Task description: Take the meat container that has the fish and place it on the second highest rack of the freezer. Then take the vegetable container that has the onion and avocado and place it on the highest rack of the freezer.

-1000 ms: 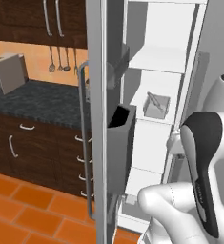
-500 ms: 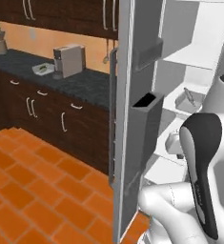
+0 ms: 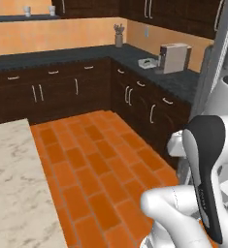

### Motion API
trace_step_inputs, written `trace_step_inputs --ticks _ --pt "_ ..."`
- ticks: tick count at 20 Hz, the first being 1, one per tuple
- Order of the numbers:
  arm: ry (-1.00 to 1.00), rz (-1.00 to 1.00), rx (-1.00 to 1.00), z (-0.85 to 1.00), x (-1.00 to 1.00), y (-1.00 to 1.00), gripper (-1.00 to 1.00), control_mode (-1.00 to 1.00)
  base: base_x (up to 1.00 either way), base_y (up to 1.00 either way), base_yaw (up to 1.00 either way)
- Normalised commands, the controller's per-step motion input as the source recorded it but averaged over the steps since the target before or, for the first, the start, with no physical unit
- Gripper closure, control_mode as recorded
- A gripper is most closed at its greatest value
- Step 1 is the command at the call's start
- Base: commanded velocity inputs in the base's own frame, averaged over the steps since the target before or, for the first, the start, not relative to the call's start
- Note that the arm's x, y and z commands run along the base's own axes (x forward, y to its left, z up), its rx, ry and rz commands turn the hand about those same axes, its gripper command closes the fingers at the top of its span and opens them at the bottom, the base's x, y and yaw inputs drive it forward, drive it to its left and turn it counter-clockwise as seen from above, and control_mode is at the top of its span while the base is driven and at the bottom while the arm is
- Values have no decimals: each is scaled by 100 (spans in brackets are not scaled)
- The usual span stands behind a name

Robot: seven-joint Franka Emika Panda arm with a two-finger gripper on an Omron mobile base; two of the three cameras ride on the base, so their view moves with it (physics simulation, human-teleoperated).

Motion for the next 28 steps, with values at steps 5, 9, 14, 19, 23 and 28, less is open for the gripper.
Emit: trace_step_inputs --ticks 5,9,14,19,23,28 --pt "0 0 0 0 0 0 -100 100 65 63 52" --pt "0 0 0 0 0 0 -100 100 100 6 3" --pt "0 0 0 0 0 0 -100 100 100 0 -3" --pt "0 0 0 0 0 0 -100 100 100 1 -8" --pt "0 0 0 0 0 0 -100 100 100 0 -11" --pt "0 0 0 0 0 0 -100 100 100 0 -13"
